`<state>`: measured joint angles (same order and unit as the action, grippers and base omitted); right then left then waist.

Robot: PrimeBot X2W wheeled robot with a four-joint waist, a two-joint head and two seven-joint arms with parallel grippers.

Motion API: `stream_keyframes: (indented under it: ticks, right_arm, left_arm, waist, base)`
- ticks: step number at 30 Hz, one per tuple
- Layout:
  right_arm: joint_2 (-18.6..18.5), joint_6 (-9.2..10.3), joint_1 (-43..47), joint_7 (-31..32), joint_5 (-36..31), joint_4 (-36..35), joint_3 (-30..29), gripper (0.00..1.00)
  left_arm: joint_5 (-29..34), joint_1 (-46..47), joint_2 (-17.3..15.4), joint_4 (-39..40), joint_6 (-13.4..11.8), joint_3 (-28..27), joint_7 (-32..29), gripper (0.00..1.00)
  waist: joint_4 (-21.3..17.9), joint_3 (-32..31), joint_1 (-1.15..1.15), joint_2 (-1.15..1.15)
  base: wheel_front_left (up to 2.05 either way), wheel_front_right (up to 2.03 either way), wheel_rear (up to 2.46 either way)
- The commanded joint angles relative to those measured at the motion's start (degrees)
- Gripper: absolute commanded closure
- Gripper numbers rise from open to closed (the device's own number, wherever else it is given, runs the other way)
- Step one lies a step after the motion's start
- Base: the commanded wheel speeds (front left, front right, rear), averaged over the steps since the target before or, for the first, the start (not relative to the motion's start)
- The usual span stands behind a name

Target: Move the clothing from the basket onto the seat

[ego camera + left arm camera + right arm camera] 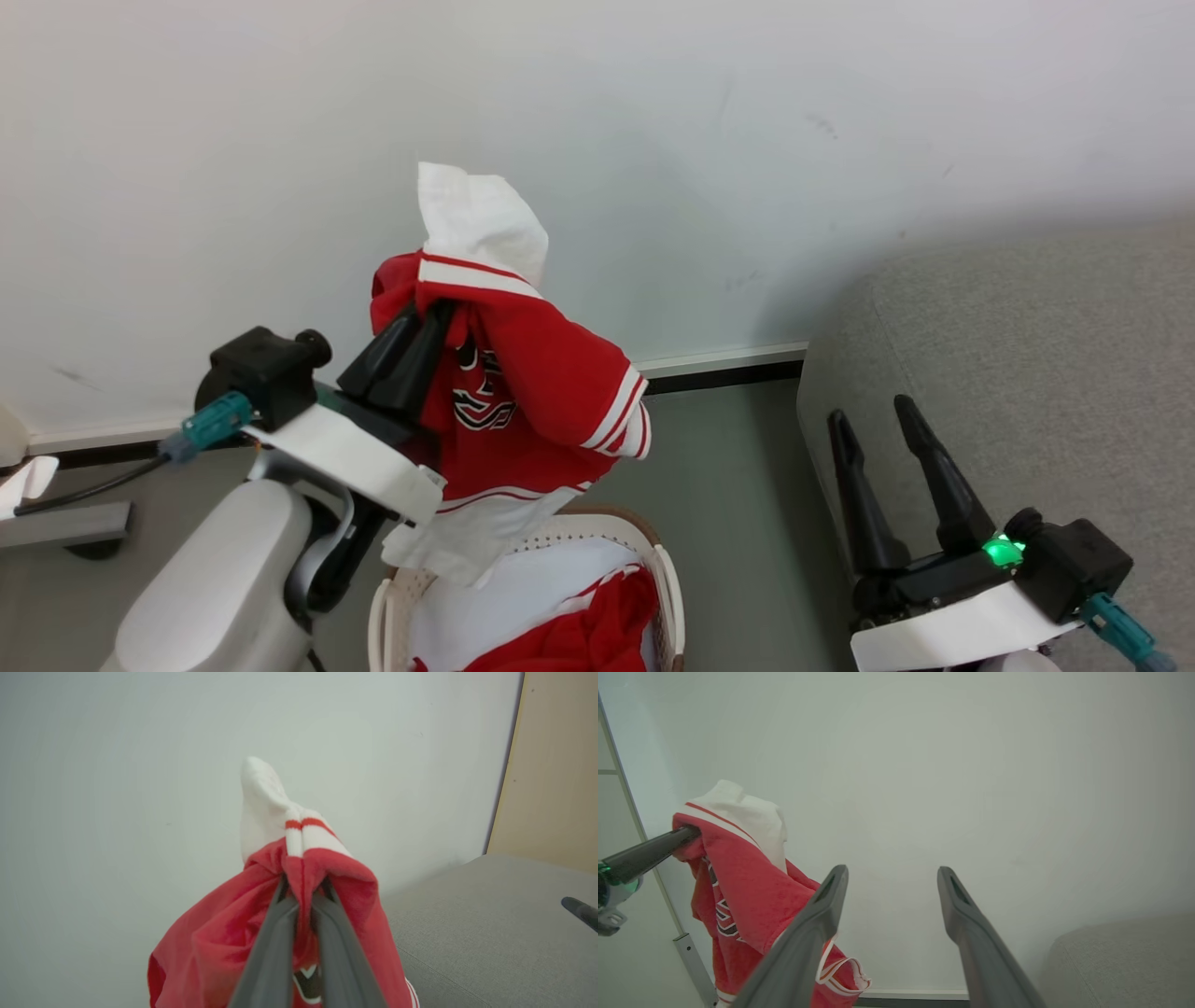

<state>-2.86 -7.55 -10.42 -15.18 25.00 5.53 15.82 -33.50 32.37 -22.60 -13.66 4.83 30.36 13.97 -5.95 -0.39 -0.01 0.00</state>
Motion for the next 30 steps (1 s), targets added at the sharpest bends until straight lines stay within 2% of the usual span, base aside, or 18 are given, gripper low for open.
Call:
stream_keyframes:
  ticks: [1,9,17,23,30]
  right_arm:
    - [-0.4,0.12,0.3,0.0,0.3,0.6,0.7,0.0]
    - [-1.5,0.12,-1.1,0.0,1.8,3.0,5.5,0.0]
    - [-3.8,0.12,-3.6,0.0,5.8,9.2,13.9,0.0]
    - [-6.1,0.12,-7.9,0.0,12.9,18.4,22.3,0.0]
    - [-8.4,0.12,-13.3,0.0,20.6,23.0,30.7,0.0]
  left_arm:
    - [0.1,-1.1,-0.6,1.2,-0.4,0.1,-0.4,1.0]
    - [0.3,-2.4,-0.5,4.5,-0.9,1.1,-1.0,1.0]
    - [0.9,-3.3,0.0,8.2,-1.1,3.1,-1.9,1.0]
    - [1.2,-3.5,1.3,11.1,-0.8,5.4,-2.9,1.0]
    - [1.6,-3.3,2.3,14.1,-0.5,8.1,-4.2,1.0]
  waist:
    - [0.3,0.1,0.01,0.0]
    - [1.6,0.4,0.01,0.0]
    - [3.6,-0.5,0.01,0.0]
    - [5.8,-1.3,0.01,0.0]
    - [9.4,-1.4,0.01,0.0]
  base:
    - [0.0,0.0,0.0]
    - [0.0,0.0,0.0]
    - [0.0,0.0,0.0]
    - [0.0,0.0,0.0]
    - [0.0,0.0,0.0]
